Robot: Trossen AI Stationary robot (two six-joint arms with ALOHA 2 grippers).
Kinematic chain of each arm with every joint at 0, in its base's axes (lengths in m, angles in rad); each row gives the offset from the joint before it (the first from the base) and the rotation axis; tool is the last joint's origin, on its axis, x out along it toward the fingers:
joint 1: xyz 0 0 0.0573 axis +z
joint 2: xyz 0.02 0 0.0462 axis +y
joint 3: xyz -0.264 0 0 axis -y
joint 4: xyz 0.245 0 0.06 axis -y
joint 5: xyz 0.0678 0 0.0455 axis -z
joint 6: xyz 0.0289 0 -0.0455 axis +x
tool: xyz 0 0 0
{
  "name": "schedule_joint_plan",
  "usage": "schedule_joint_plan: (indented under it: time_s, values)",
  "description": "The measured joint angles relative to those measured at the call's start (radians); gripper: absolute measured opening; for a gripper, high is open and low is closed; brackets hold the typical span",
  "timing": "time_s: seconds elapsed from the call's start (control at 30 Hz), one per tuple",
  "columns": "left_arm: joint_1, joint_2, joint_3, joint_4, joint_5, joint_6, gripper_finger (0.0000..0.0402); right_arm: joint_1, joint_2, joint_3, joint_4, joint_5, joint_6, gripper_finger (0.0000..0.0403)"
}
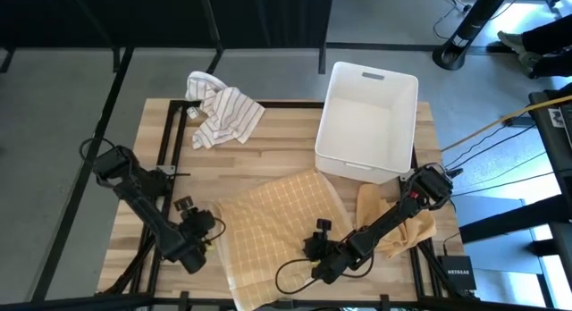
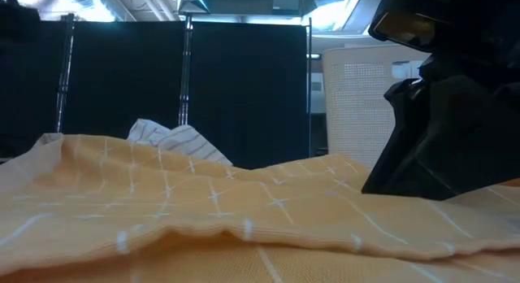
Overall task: Fold towel
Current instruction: Fold the yellow patterned towel
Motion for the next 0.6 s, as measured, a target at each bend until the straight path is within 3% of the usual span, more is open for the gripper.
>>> schedule_joint_plan:
  time_s: [0.13,0.23,0.3,0.4,0.5,0.6]
  values:
    - [-0.023,0.000,-0.030,0.175,-0.165,0.047,0.0131,0.000,0.001,0.000,0.000,0.014,0.000,0.0134]
    - [-0.007,0.003,-0.086,0.211,-0.186,0.033,0.0131,0.000,0.001,0.000,0.006,0.014,0.000,0.0134]
    - [0.000,0.008,-0.127,0.210,-0.163,-0.008,0.0131,0.000,0.001,0.000,0.027,0.009,0.007,0.0134]
    - [0.013,0.008,-0.175,0.188,-0.051,-0.030,0.0131,0.000,0.003,0.000,0.072,-0.035,0.009,0.0134]
    - [0.030,0.009,-0.193,0.036,0.038,-0.113,0.0131,-0.015,0.023,0.000,0.134,-0.069,-0.021,0.0134]
    - [0.053,0.005,-0.182,-0.134,0.042,-0.273,0.0131,-0.051,0.038,0.003,0.197,-0.143,-0.062,0.0134]
